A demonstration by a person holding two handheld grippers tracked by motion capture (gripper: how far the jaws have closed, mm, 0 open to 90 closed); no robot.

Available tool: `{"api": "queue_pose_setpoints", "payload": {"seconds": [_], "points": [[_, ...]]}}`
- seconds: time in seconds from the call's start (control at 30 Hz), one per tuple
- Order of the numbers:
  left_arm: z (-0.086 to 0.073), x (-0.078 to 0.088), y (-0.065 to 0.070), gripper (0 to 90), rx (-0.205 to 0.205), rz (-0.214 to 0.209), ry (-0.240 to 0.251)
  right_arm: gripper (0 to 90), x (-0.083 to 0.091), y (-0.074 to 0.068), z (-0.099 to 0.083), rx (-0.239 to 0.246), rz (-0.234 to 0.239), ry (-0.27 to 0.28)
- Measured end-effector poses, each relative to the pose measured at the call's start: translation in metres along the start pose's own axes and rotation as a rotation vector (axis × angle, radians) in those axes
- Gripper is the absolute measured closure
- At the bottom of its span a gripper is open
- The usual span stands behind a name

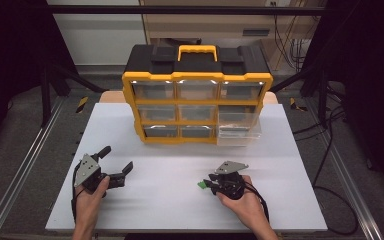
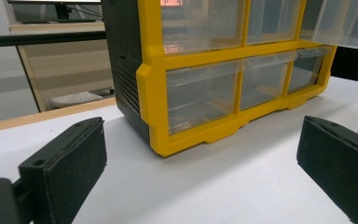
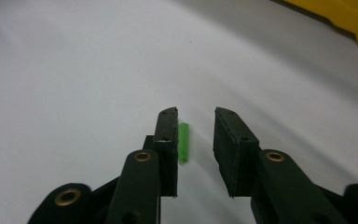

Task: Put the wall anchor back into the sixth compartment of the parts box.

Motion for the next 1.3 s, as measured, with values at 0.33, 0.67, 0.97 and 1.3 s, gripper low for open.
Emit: {"api": "queue_pose_setpoints", "payload": {"seconds": [0.33,0.67,0.97,1.3], "points": [[0.000,0.001,0.000,1.2,0.001,0.006,0.003,76.5,-0.004,-0.004,-0.004,0.021,0.011,-0.023],[0.001,0.001,0.000,1.2,0.000,0.006,0.003,80.6,-0.009,-0.005,-0.006,0.041,0.013,-0.043],[0.001,0.001,0.000,1.2,0.000,0.006,0.003,81.0,-0.012,-0.002,-0.005,0.037,0.011,-0.038],[0.001,0.001,0.000,1.2,-0.001,0.004,0.000,83.5,-0.016,0.001,-0.004,0.039,0.008,-0.032]]}}
Point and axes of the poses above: each handheld gripper's, and its own axes: x roughly backward along the jaws, z roughly out of its top, y roughly to its right, the point moved 3 cm from there along -x, roughly forward along the jaws, and after that the axes turned 5 degrees about -z, right-handed, at the moved point
